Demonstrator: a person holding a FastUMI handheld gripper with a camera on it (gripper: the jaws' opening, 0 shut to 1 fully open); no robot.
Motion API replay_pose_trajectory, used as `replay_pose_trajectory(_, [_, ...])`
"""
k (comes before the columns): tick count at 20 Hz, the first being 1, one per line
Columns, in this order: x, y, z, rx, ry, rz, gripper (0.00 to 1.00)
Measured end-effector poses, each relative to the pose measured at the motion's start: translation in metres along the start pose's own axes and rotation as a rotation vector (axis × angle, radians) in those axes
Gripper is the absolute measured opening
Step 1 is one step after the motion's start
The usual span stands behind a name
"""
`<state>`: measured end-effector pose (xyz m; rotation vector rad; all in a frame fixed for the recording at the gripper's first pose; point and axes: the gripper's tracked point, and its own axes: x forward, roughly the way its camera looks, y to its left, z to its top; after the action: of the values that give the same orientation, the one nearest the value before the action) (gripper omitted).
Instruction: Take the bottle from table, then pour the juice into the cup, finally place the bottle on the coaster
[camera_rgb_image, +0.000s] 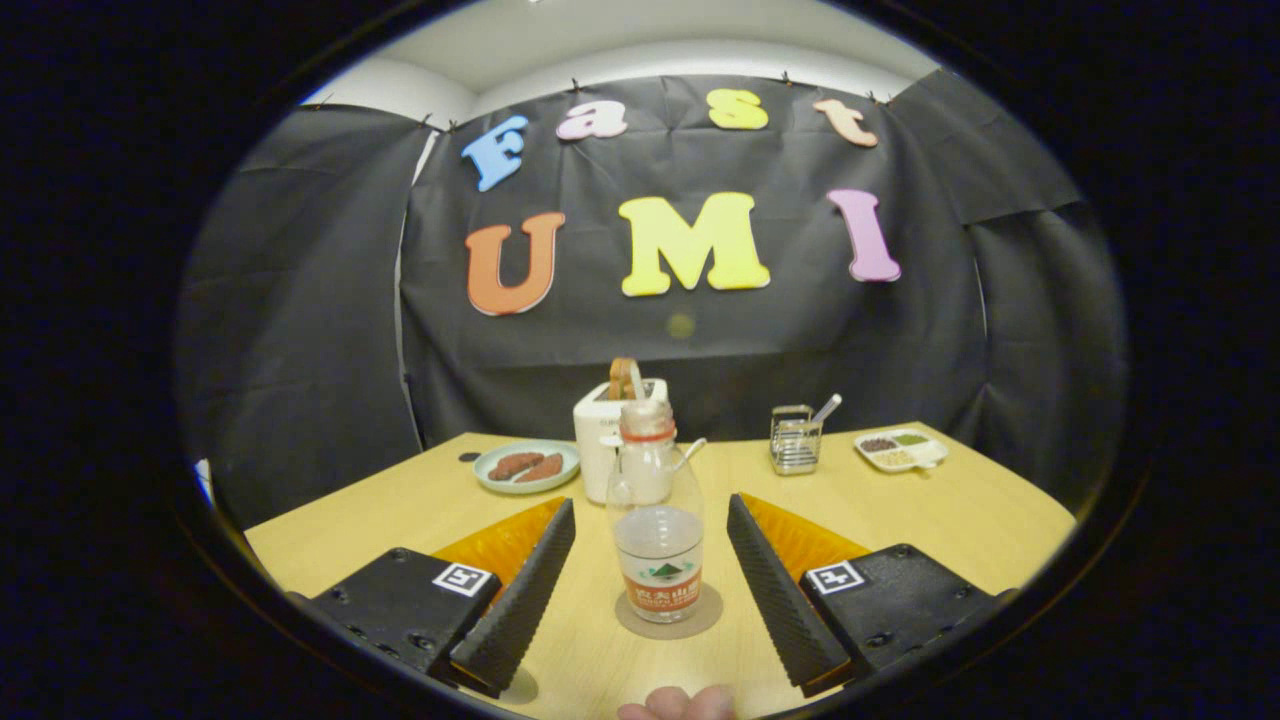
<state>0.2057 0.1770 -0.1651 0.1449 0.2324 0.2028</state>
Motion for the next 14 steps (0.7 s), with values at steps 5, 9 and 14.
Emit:
replay_pose_trajectory(5, [-0.082,0.008,0.073,-0.024,-0.153,-0.053,0.99])
replay_pose_trajectory(9, [-0.137,0.011,0.083,-0.063,-0.166,-0.086,0.99])
replay_pose_trajectory(14, [-0.179,0.004,0.088,-0.054,-0.209,-0.111,0.99])
